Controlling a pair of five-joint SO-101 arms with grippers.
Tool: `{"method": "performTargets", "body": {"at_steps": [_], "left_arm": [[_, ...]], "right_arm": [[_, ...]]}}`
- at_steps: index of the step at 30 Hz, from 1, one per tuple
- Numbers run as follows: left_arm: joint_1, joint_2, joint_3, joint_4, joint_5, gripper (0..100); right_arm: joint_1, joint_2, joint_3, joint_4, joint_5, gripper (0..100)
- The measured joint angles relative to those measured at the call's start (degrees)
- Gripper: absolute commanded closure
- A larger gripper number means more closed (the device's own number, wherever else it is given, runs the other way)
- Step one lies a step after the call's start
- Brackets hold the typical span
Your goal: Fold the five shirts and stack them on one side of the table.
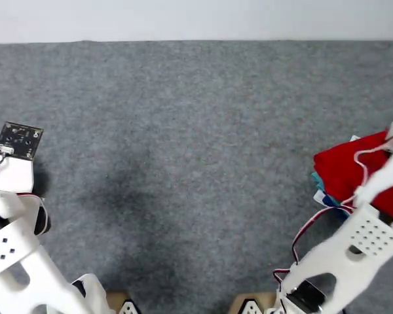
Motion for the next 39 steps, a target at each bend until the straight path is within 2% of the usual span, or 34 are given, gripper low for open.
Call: {"method": "performTargets", "body": {"at_steps": [7,12,15,20,26,30,39], "left_arm": [[0.0,0.0,0.0,0.0,0.0,99],[0.0,0.0,0.0,0.0,0.0,99],[0.0,0.0,0.0,0.0,0.0,99],[0.0,0.0,0.0,0.0,0.0,99],[0.0,0.0,0.0,0.0,0.0,99],[0.0,0.0,0.0,0.0,0.0,99],[0.0,0.0,0.0,0.0,0.0,99]], "right_arm": [[8.53,7.47,0.0,-11.69,7.74,96.3],[10.99,13.27,-0.09,-15.21,10.2,96.3],[10.81,13.36,-2.2,-12.92,10.29,96.3],[7.21,12.4,-11.52,-0.35,10.29,96.3],[4.22,7.91,-13.89,1.23,8.88,96.3],[4.4,2.64,-5.98,1.32,8.7,96.3],[4.92,-10.9,25.23,1.32,8.62,96.3]]}}
